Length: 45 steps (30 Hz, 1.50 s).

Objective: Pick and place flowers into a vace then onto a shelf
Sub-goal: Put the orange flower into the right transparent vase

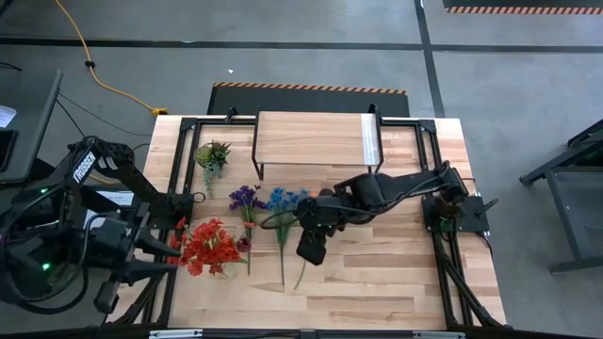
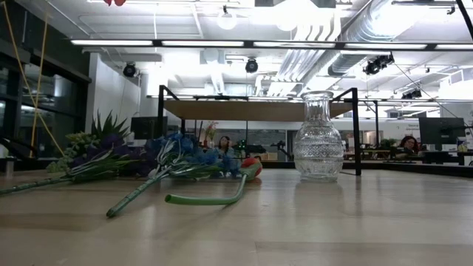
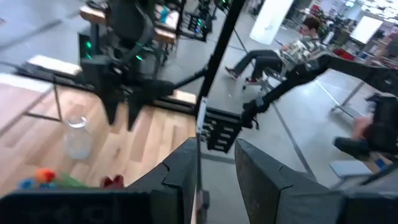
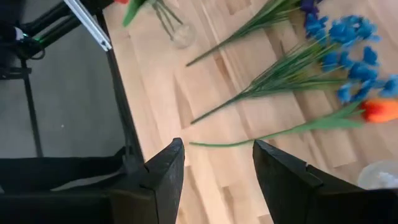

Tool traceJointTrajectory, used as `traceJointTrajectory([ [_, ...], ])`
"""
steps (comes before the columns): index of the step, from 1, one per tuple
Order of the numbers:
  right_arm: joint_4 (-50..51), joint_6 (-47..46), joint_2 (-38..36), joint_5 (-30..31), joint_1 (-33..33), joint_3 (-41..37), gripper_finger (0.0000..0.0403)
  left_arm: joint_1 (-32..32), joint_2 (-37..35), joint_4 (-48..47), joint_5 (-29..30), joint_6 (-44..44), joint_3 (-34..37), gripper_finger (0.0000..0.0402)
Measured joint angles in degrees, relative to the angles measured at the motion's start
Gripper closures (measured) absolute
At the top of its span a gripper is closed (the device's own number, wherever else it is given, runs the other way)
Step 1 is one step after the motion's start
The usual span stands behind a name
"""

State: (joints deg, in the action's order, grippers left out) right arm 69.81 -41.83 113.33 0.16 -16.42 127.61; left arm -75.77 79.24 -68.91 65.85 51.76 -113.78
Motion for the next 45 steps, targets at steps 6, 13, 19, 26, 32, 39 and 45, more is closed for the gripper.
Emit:
traceJointTrajectory([
  [6, -0.5, -1.9, 0.8, 2.7, -1.1, 0.0, 0.0222, 0.0, 0.0, 0.0, 1.8, -1.2, 0.0, 0.0259],
  [13, 0.5, -1.8, 4.3, 2.7, -2.1, 0.0, 0.0222, 0.0, 0.0, 0.1, 1.3, -1.0, 0.0, 0.0259],
  [19, 3.3, -3.1, 6.5, 4.9, -4.1, -0.1, 0.0222, 0.0, 0.0, 0.4, 0.9, -1.0, 0.0, 0.0259],
  [26, 2.8, -5.3, 8.5, 6.4, -5.6, -0.1, 0.0222, 0.0, 0.0, 0.3, 0.1, -1.0, 0.0, 0.0259],
  [32, 2.8, -7.7, 10.9, 5.9, -6.7, -0.1, 0.0222, 0.0, 0.0, 0.3, -2.5, -1.0, 0.0, 0.0259],
  [39, 5.8, -12.8, 12.5, 5.6, -8.0, -0.1, 0.0222, 0.0, 0.0, 0.3, -4.4, -0.9, 0.0, 0.0259],
  [45, 7.3, -19.7, 12.5, 8.5, -9.9, -0.1, 0.0222, 0.0, 0.0, 0.3, -5.1, -0.9, 0.0, 0.0259],
])
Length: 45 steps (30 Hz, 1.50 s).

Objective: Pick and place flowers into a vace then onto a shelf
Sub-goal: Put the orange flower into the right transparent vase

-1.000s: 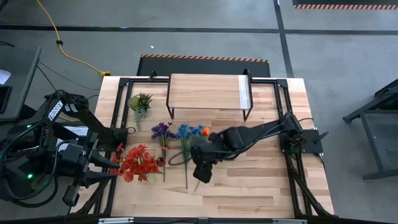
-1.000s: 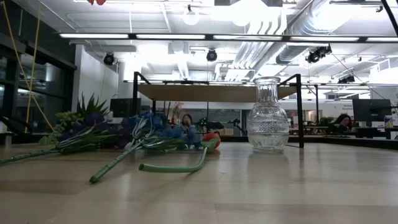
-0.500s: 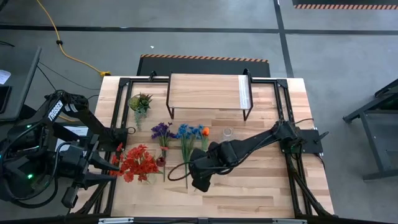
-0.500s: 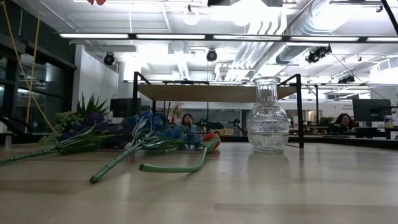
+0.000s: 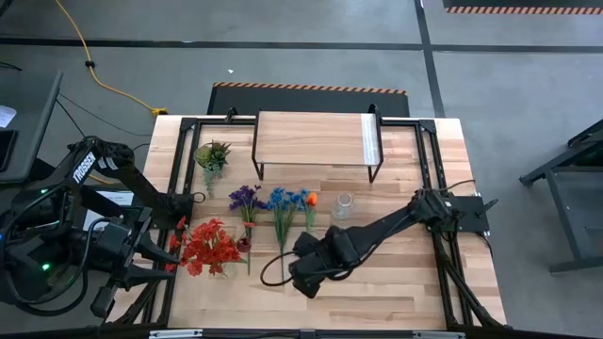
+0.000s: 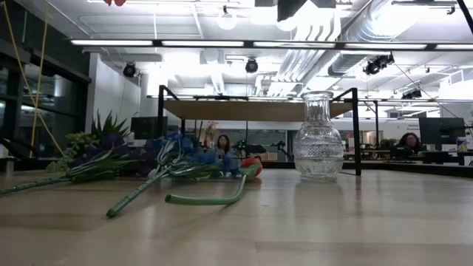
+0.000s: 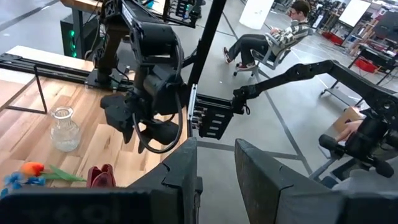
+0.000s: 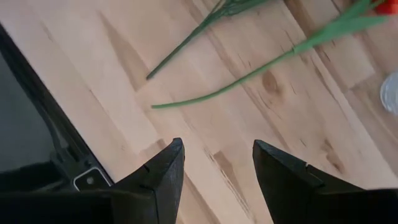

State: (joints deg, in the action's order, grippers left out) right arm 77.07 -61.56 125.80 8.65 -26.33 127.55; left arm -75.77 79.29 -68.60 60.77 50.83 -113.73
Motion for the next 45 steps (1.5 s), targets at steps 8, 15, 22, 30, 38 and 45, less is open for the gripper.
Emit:
traceJointTrajectory([
  [8, -0.1, -8.9, 0.9, 4.1, -2.6, 0.0, 0.0222, 0.0, 0.0, 0.0, -1.3, 0.0, 0.0, 0.0259],
  [15, -4.5, -16.0, 1.7, 7.5, -3.0, -5.0, 0.0222, 0.0, 0.0, -0.1, -2.1, 0.0, 0.0, 0.0259],
  [22, -12.6, -20.2, 1.8, 8.6, -0.1, -14.6, 0.0222, 0.0, 0.0, 0.0, -2.2, 0.0, 0.0, 0.0259],
  [30, -14.1, -22.1, 1.7, 9.9, 5.0, -16.9, 0.0222, 0.0, 0.0, 0.0, -2.2, 0.0, 0.0, 0.0259],
  [38, -12.7, -19.4, 1.7, 9.2, 9.1, -16.9, 0.0222, 0.0, 0.0, 0.0, -2.2, 0.5, 0.0, 0.0259],
  [45, -12.4, -19.0, 3.1, 7.7, 10.9, -16.9, 0.0222, 0.0, 0.0, 0.0, -2.2, 0.5, 0.0, 0.0259],
])
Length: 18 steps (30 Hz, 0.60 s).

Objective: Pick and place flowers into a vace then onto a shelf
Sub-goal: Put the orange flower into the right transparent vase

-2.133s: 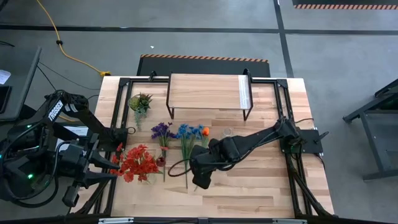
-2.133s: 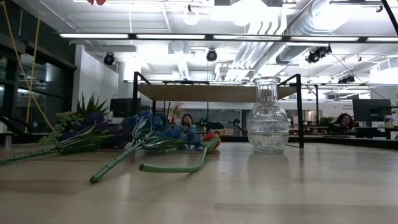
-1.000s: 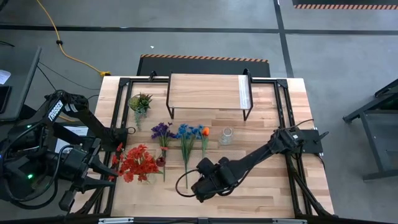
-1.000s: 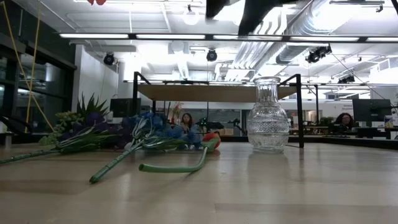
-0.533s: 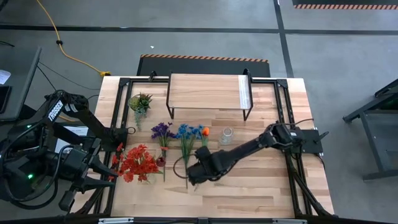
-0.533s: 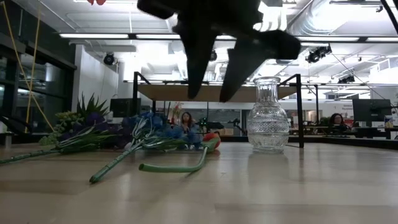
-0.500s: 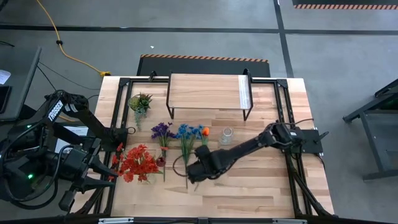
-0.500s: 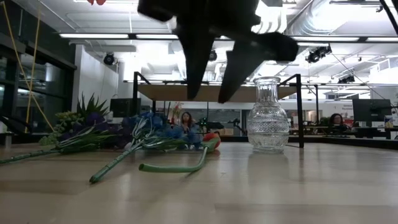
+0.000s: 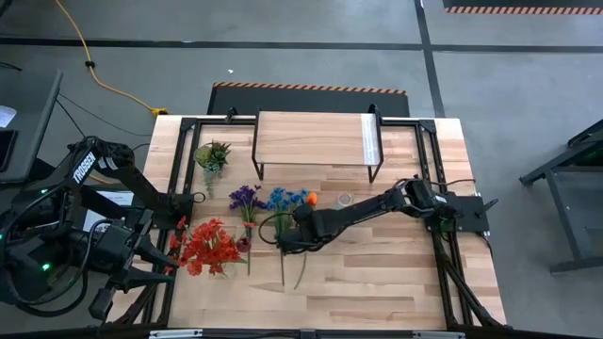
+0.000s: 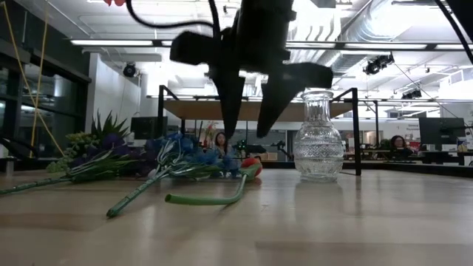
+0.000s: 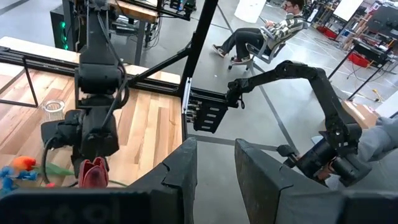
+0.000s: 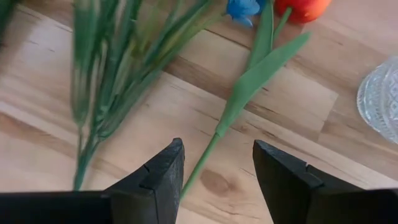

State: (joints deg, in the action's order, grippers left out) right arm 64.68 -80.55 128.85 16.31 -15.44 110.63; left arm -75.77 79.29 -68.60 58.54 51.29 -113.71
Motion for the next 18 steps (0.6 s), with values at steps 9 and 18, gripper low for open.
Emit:
traceJointTrajectory([
  [9, -0.5, 0.0, 4.5, -2.5, 0.5, 0.0, 0.0222, 0.0, 0.0, 0.0, 0.0, 0.0, 0.0, 0.0259],
  [18, -1.0, 0.0, 6.2, -2.6, 0.7, 0.0, 0.0222, 0.0, 0.0, 0.0, 0.0, 0.0, 0.0, 0.0259],
])
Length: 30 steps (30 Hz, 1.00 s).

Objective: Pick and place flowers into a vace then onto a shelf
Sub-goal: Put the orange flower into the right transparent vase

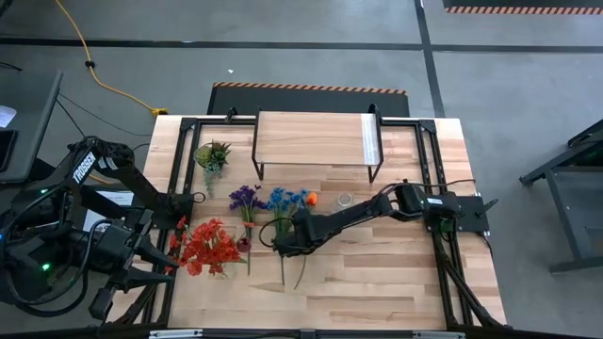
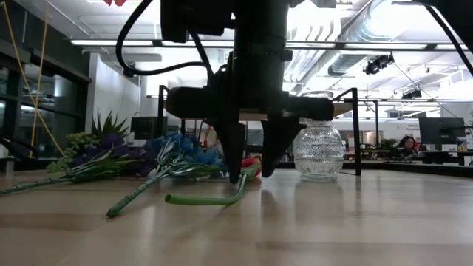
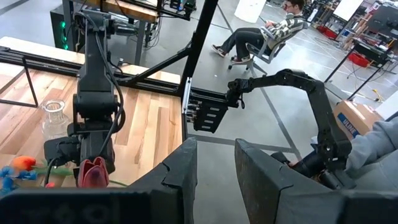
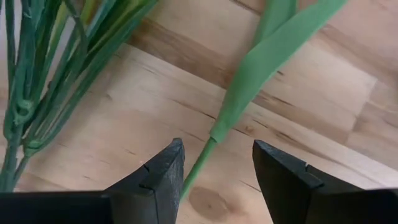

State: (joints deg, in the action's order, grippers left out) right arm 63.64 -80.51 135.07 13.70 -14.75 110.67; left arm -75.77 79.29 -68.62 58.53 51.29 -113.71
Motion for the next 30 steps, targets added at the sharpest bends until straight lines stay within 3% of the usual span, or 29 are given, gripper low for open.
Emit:
traceJointTrajectory([
  [21, -2.0, 2.5, 1.4, -3.7, 0.6, 0.2, 0.0223, 0.0, 0.0, 0.1, -1.1, 0.1, 0.0, 0.0259],
  [30, -2.1, 2.6, 1.4, -3.7, 0.5, 0.1, 0.0282, 0.0, 0.0, 0.4, -1.2, 0.1, 0.0, 0.0259],
])
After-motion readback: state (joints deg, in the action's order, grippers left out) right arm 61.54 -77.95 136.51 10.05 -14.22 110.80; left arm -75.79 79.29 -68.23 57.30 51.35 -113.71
